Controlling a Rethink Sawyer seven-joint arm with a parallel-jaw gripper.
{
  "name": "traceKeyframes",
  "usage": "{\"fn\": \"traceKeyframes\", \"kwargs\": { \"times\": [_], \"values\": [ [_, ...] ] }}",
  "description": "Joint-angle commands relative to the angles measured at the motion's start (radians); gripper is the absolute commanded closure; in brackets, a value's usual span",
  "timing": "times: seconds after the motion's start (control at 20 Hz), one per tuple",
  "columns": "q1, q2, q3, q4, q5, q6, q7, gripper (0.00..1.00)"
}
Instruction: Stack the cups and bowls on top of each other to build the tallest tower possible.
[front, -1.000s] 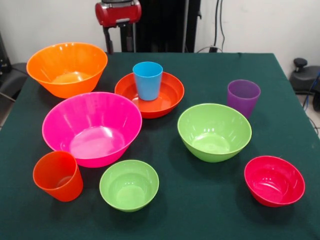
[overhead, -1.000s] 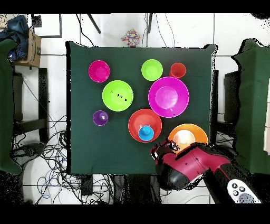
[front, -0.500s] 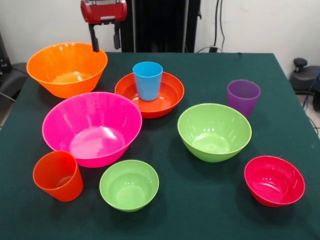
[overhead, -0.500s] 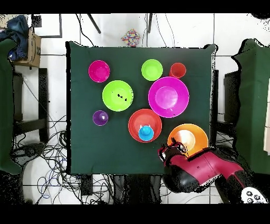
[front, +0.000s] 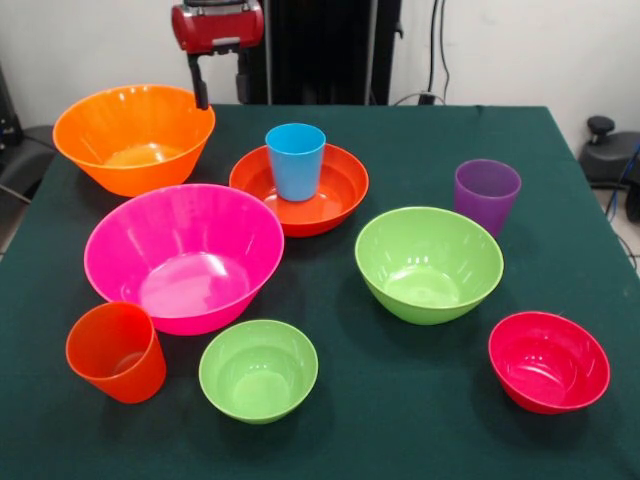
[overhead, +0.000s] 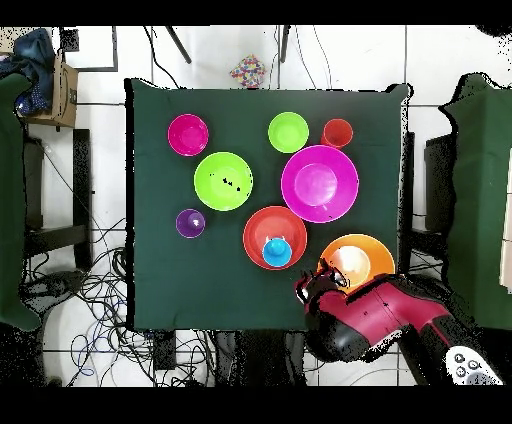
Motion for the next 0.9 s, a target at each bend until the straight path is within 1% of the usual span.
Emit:
{"fn": "traceKeyframes", "kwargs": {
  "times": [0.05,0.2,0.3,0.35,0.4,0.6,0.7,0.9],
  "values": [
    [0.103,0.073,-0.073,-0.096,-0.174,-0.009,-0.021,0.00],
    [0.118,0.085,-0.092,-0.109,-0.203,-0.022,-0.002,0.00],
    [0.119,0.090,-0.093,-0.114,-0.200,-0.023,-0.009,0.00],
    [0.123,0.102,-0.107,-0.121,-0.226,-0.032,0.004,0.00],
    [0.120,0.105,-0.109,-0.121,-0.229,-0.034,-0.001,0.00],
    [0.077,0.104,-0.085,-0.112,-0.179,-0.025,-0.086,0.00],
    [0.057,0.106,-0.078,-0.107,-0.170,-0.025,-0.114,0.00],
    [0.050,0.108,-0.072,-0.107,-0.166,-0.020,-0.121,0.00]
  ]
}}
